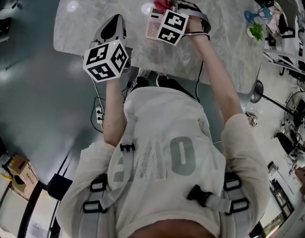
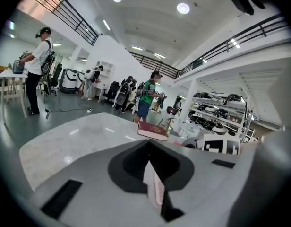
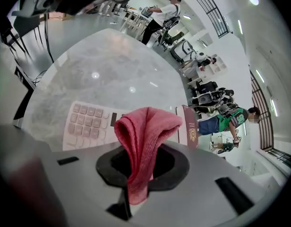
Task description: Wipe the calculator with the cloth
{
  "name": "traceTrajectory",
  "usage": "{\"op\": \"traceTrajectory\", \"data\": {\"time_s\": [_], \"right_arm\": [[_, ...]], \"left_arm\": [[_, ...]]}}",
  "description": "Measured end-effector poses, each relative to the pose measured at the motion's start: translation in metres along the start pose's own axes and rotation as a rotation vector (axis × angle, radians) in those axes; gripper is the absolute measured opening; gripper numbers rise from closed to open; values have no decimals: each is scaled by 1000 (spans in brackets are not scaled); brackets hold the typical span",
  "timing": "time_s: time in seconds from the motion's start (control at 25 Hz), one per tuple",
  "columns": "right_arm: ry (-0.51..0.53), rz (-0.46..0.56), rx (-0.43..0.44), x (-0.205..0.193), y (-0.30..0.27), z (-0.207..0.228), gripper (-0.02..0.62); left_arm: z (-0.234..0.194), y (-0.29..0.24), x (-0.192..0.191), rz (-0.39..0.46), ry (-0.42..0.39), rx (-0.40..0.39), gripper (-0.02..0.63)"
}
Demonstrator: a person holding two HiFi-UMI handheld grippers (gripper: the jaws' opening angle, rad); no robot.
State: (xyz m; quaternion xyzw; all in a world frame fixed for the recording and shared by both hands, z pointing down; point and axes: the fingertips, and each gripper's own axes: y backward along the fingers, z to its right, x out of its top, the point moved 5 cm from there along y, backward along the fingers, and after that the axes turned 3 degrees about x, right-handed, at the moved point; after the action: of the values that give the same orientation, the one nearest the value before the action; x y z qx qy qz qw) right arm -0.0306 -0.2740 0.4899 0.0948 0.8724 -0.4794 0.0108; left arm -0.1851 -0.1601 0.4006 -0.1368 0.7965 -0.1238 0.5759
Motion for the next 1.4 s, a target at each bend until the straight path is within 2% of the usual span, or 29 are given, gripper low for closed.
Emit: {"op": "traceTrajectory", "data": {"time_s": [0.28,0.44,0.68,0.92,1.04,1.4], "right_arm": [[16,-22,38,9,-18,-12,55],[27,-39,51,12,-25,-19,55],[16,-70,5,14,-30,-25,55],[26,-59,62,17,-32,-45,55],[56,-59,50,18,-29,-55,55],[94,-30,100,30,-14,-88,55]], "left_arm": [[-15,19,16,60,-4,33,20],[-20,23,11,53,-3,54,20],[-23,25,-3,20,-11,74,20],[-28,29,-8,15,7,98,20],[-30,31,-5,27,6,103,20],[-24,32,-1,33,0,81,20]]}}
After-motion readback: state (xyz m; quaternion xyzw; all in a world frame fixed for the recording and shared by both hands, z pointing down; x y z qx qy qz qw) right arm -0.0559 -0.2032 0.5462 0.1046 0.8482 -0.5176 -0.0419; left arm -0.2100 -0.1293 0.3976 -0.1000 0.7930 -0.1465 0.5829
